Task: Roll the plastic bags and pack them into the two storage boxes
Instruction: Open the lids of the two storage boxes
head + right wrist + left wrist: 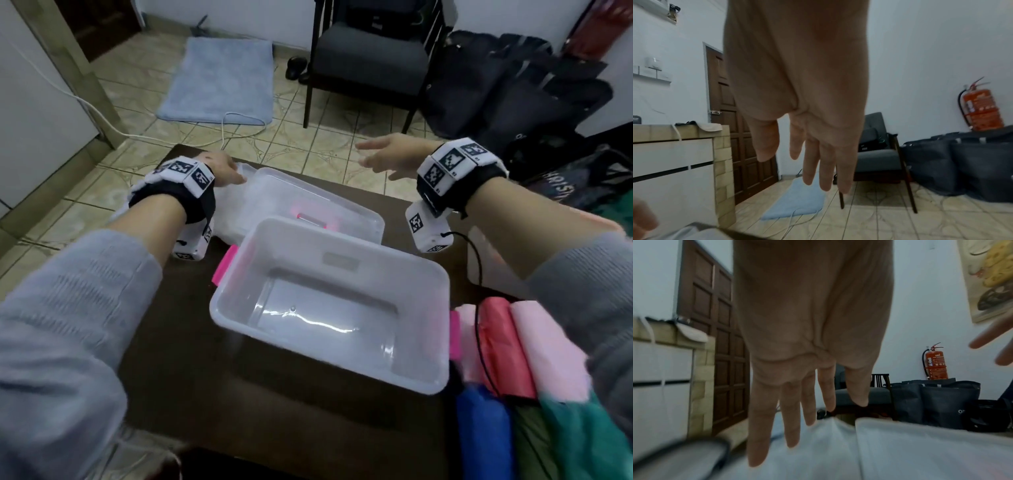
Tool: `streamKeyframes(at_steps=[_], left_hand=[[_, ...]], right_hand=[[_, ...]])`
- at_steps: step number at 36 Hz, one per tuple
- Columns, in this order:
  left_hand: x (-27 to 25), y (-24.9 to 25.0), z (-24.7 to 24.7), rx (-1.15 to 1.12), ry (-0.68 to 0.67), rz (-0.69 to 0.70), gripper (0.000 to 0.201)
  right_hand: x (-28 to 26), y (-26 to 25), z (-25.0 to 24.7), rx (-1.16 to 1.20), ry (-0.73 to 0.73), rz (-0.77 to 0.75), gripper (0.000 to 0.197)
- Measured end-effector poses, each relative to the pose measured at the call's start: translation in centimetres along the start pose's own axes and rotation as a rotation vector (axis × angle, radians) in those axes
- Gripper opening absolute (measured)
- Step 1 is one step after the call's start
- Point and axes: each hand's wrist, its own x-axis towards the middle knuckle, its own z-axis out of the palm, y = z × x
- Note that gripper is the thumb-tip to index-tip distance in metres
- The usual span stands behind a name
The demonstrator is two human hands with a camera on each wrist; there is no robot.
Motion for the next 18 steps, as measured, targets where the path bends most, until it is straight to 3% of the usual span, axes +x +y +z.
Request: streamKeyframes(at_steps=[4, 10, 13, 15, 18], left_hand=[[-1.3, 3.5, -3.8, -0.027, 0.067, 0.069, 0.027], [-4.1, 13.2, -7.7, -0.282, -0.093, 0.205, 0.039], [-6.6, 19.3, -6.2, -0.341, -0.201, 0.305, 0.044], [-8.3, 23.3, -3.7, -0.317, -0.250, 0.357, 0.042], [-10.0, 28.6, 0.9, -0.162, -0.217, 0.454, 0.030]], right_hand=[[-3.6, 2.7, -4.3, 0.028, 0.092, 0.037, 0.048], [-9.6, 9.6, -10.4, 0.172, 0.296, 0.166, 0.020], [-12.1, 14.1, -12.3, 0.290, 0.429, 0.288, 0.010], [-14.0, 16.8, -13.1, 0.344, 0.474, 0.378, 0.017], [-16.7, 20.2, -13.7, 0.323, 0.523, 0.499, 0.016]])
